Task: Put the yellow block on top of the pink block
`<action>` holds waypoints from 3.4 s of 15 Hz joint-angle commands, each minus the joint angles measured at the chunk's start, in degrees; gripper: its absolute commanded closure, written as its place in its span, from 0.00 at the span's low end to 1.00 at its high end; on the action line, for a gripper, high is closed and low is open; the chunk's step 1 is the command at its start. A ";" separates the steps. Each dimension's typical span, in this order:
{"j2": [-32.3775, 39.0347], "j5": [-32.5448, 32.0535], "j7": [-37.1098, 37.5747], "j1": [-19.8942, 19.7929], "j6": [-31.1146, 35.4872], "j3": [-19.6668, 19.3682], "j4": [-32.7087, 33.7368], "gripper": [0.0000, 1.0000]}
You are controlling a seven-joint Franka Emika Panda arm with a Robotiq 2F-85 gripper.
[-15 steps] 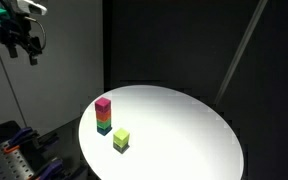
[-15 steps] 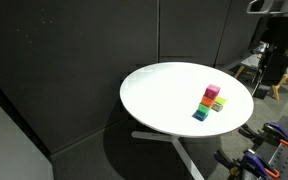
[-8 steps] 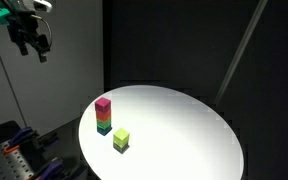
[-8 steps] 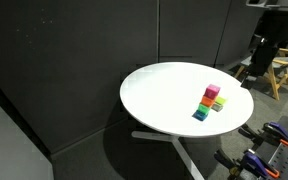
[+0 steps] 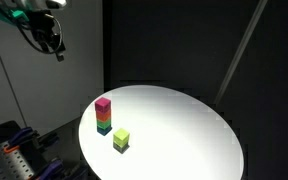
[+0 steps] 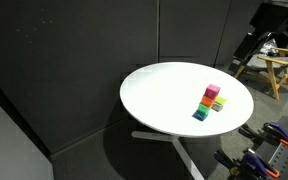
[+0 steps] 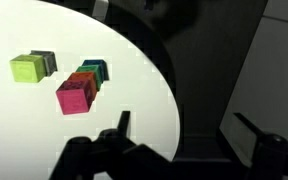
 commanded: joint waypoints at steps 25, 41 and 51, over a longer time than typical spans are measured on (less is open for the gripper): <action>23.47 -10.44 12.08 -14.11 -2.11 -6.99 17.28 0.00; 34.11 -13.03 5.18 -15.21 8.68 -13.72 18.69 0.00; 35.30 -12.19 5.55 -14.68 11.08 -14.46 17.71 0.00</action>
